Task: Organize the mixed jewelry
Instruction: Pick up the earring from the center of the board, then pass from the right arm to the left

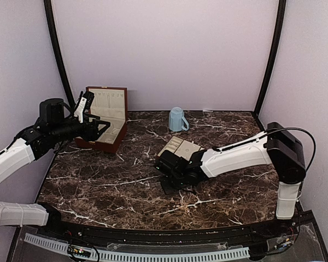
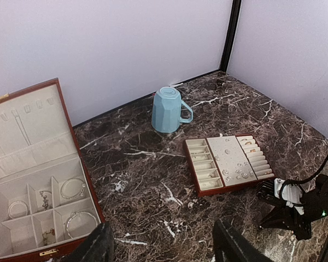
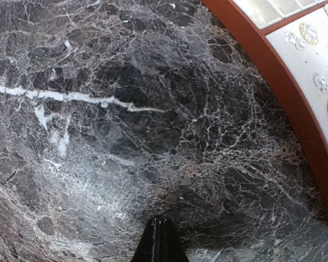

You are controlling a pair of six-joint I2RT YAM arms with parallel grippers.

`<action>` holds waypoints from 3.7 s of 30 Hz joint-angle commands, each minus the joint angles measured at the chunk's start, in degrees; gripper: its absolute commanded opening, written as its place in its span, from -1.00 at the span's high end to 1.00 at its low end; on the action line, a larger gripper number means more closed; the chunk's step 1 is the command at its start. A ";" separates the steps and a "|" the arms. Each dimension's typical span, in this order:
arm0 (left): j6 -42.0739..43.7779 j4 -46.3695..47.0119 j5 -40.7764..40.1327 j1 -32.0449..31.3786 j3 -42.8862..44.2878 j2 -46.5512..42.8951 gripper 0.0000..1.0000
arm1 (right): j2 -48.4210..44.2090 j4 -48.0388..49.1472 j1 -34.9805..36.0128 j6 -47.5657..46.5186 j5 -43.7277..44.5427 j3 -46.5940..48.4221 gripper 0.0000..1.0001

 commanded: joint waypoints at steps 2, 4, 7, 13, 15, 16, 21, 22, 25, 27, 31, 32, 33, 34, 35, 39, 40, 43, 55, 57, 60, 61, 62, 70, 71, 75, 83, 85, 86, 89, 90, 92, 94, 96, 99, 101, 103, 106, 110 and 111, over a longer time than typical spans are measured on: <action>-0.29 0.92 -0.20 0.18 -0.37 -1.57 -0.29 | -4.67 3.69 0.51 0.64 1.74 -2.01 1.00; -0.18 1.08 -0.09 0.18 -0.45 -1.53 -0.29 | -5.98 4.73 0.37 0.72 1.64 -2.81 1.00; -0.15 1.26 0.09 0.18 -0.62 -1.38 -0.29 | -8.14 6.48 -0.08 0.80 0.77 -4.29 1.00; 0.02 2.37 0.75 0.18 -1.29 -1.24 -0.36 | -12.65 12.33 -1.93 0.92 -3.03 -8.90 1.00; 0.10 3.01 1.05 0.18 -1.70 -1.37 -0.46 | -14.42 14.86 -2.79 1.05 -4.73 -11.00 1.00; 0.19 3.52 1.28 0.18 -2.01 -1.47 -0.48 | -15.32 16.25 -3.22 1.14 -5.53 -12.21 1.00; 0.88 5.76 6.19 0.12 -3.08 -2.11 -0.60 | -19.60 23.63 -5.55 1.60 -9.53 -17.84 1.00; 0.89 6.93 6.88 0.10 -3.56 -2.46 -0.60 | -20.54 25.08 -5.90 1.75 -10.70 -19.14 1.00; 1.08 9.61 10.79 -0.30 -4.74 -3.64 -0.60 | -22.67 29.00 -6.54 1.83 -13.48 -21.69 1.00; 1.54 11.64 14.09 -0.95 -5.74 -4.49 -0.60 | -23.92 31.53 -6.90 1.86 -15.27 -23.26 1.00; 2.93 17.05 20.60 -4.04 -8.78 -6.42 -0.61 | -26.03 35.10 -6.98 1.85 -19.28 -24.71 1.00; 3.98 17.60 20.72 -5.00 -9.25 -6.70 -0.61 | -26.31 35.98 -6.98 1.76 -20.63 -24.88 1.00; 4.59 18.13 20.52 -6.91 -9.90 -7.02 -0.61 | -26.65 36.88 -6.98 1.72 -22.03 -25.04 1.00; 5.78 18.14 19.86 -8.02 -10.08 -7.08 -0.62 | -26.97 37.93 -6.92 1.72 -23.46 -25.13 1.00; 6.15 18.13 19.52 -10.02 -10.32 -6.92 -0.62 | -27.23 39.14 -6.77 1.75 -24.89 -25.29 1.00; 5.04 19.49 21.37 -13.48 -10.00 -4.46 -0.63 | -28.36 44.87 -5.98 1.58 -30.03 -25.79 1.00; 5.10 19.79 21.81 -14.08 -9.86 -3.96 -0.63 | -28.41 46.26 -5.93 1.94 -31.44 -25.75 1.00; 6.25 21.99 21.58 -17.03 -9.86 -2.09 -0.63 | -28.72 48.99 -5.47 2.63 -34.68 -25.09 1.00; 4.59 23.71 27.16 -21.75 -9.52 4.90 -0.62 | -30.15 52.27 -4.43 2.10 -38.44 -24.36 1.00; 4.33 23.73 27.35 -22.62 -9.43 5.84 -0.62 | -30.13 52.98 -4.43 2.36 -38.51 -24.46 1.00; 4.35 23.79 27.25 -23.65 -8.65 6.90 -0.62 | -30.88 53.63 -4.44 2.53 -37.19 -25.12 1.00; 4.42 23.83 27.02 -23.86 -8.18 7.37 -0.62 | -31.21 53.51 -4.47 2.45 -36.53 -25.22 1.00; 4.38 24.13 26.88 -24.09 -7.99 7.58 -0.62 | -31.60 53.36 -4.43 2.33 -35.88 -25.31 1.00; 3.29 26.04 27.20 -24.37 -7.90 10.25 -0.62 | -33.17 55.97 -4.43 3.46 -32.78 -26.97 1.00; 3.72 25.95 26.81 -24.43 -8.13 10.10 -0.61 | -33.02 56.29 -4.43 3.67 -32.94 -27.10 1.00; 5.46 24.82 25.52 -24.67 -8.36 9.90 -0.47 | -32.47 56.19 -4.44 3.93 -33.42 -26.90 1.00; 8.78 23.34 22.80 -25.55 -9.13 9.28 -0.20 | -31.24 57.72 -3.99 4.97 -33.88 -27.00 1.00; 9.76 22.64 21.76 -25.91 -9.18 9.02 -0.15 | -30.98 57.90 -3.99 5.13 -33.77 -27.03 1.00; 10.08 22.60 21.43 -25.96 -9.31 8.84 -0.14 | -30.89 57.84 -3.99 5.15 -33.63 -27.03 1.00; 10.67 22.38 20.83 -26.25 -9.38 8.60 -0.07 | -31.12 57.49 -3.91 5.10 -33.26 -27.01 1.00; 10.90 22.20 20.60 -26.29 -9.38 8.59 -0.06 | -31.19 57.36 -3.90 5.04 -33.10 -27.03 1.00; 10.97 22.06 20.34 -26.27 -9.38 8.66 0.00 | -31.18 57.00 -3.86 4.97 -33.00 -26.98 1.00; 10.96 22.07 20.04 -26.37 -9.27 8.67 0.04 | -30.92 56.75 -3.74 4.85 -33.25 -26.75 1.00; 10.61 22.29 20.02 -26.44 -9.17 8.67 0.07 | -30.44 56.15 -3.49 4.64 -33.23 -26.32 1.00; 9.95 22.87 20.28 -26.43 -9.16 8.67 0.08 | -29.71 55.18 -3.17 4.16 -33.07 -25.62 1.00; 9.76 23.08 20.53 -26.39 -9.20 8.60 0.09 | -29.25 54.85 -2.96 4.03 -32.94 -25.18 1.00; 9.72 23.11 20.65 -26.36 -9.20 8.52 0.10 | -28.85 54.39 -2.92 3.83 -32.74 -24.70 1.00; 9.78 23.12 20.94 -26.44 -9.22 8.49 0.14 | -28.29 53.93 -2.71 3.61 -32.58 -23.98 1.00; 9.87 22.94 21.21 -26.43 -9.20 8.70 0.20 | -27.75 53.80 -2.59 3.50 -32.61 -23.45 1.00; 9.87 22.92 21.20 -26.40 -9.20 8.81 0.23 | -27.72 53.79 -2.58 3.48 -32.60 -23.40 1.00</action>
